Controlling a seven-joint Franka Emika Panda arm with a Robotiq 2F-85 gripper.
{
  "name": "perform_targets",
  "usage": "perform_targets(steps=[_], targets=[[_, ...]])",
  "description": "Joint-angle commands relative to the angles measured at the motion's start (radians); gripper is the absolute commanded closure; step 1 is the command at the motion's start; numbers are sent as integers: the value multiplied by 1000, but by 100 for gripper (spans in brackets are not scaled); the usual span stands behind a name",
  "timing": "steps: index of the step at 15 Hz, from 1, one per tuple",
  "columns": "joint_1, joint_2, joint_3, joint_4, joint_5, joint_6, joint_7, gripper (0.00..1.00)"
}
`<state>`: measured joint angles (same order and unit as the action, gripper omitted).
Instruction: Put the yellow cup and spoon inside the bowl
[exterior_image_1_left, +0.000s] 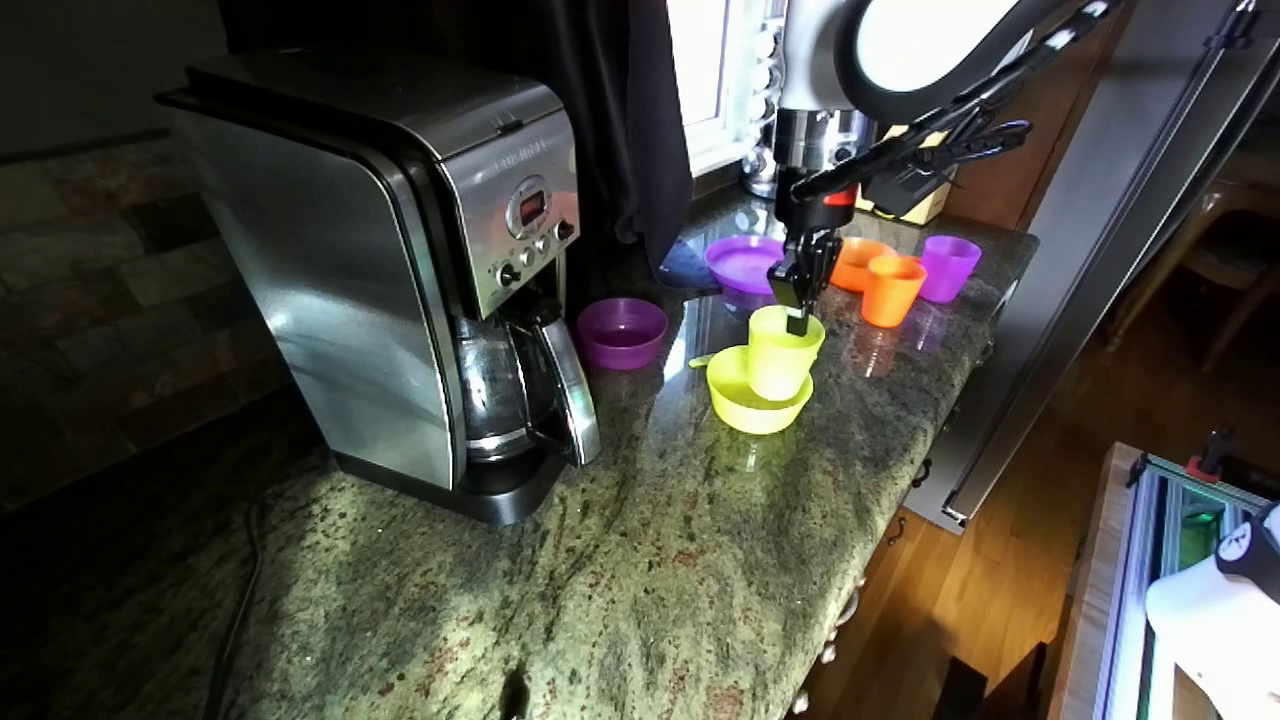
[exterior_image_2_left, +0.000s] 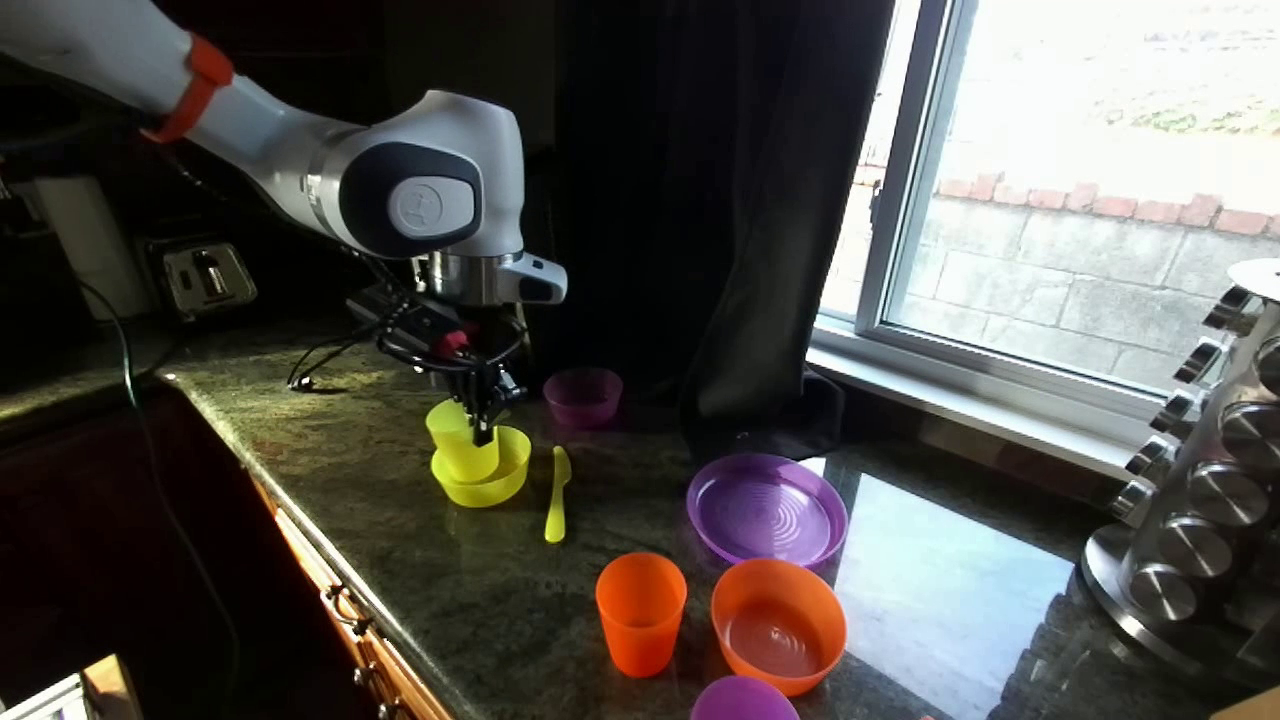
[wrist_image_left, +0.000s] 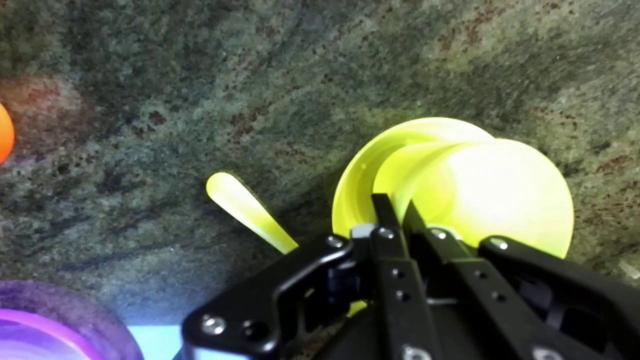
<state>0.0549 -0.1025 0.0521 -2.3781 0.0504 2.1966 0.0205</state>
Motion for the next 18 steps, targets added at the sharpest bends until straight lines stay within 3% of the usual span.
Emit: perform_targets(steps=[1,5,6,7,10,16,18], targets=[[6,67,6,40,-1,-10,-5,99],[9,108,8,64,0,-11,-2,99],[9,114,8,69,1,-9,7,70],[10,114,8,71,-1,-10,8,69],[8,92,7,70,5,-12,12,49],[-6,6,-5,45,24,1,84,4],[-20,-20,-17,37,60,7,159,0]])
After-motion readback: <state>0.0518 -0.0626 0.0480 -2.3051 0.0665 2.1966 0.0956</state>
